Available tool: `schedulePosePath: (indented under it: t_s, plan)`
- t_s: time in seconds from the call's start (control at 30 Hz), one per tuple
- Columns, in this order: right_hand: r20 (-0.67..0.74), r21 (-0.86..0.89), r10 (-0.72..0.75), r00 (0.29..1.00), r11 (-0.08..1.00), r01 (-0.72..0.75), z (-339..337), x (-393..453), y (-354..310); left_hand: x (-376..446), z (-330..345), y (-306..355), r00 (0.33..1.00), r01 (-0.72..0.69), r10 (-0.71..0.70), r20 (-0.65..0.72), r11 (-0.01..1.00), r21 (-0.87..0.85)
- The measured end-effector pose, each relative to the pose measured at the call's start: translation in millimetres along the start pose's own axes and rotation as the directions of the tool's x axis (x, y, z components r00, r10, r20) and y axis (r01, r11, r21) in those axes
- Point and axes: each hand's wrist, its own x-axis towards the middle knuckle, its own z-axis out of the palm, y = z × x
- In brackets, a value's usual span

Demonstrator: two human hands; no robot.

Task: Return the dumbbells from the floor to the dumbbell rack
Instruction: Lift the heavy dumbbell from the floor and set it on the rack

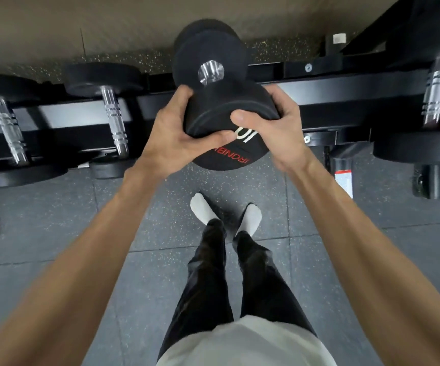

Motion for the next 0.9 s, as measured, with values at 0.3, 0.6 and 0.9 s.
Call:
schedulePosePath:
  t_s: [0.3, 0.6, 0.9]
  plan:
    - [-0.068, 0.110, 0.086, 0.994, 0.991, -0.079, 22.0, 32.6, -34.1, 40.4, -25.2, 26.3, 0.996, 0.075, -0.080, -0.044, 0.992, -0.102]
    - [-0.020, 0.119, -0.025, 0.999, 0.992, 0.027, 33.9, 63.1, -26.3, 64.0, -35.1, 13.6, 0.999, -0.019, 0.012, -0.048, 0.991, -0.133]
    - [0.093, -0.072, -0.074, 0.993, 0.994, 0.080, 2.0, 49.0, 46.6, 43.9, 2.5, -47.2, 0.999, 0.030, -0.026, 0.038, 0.995, -0.093]
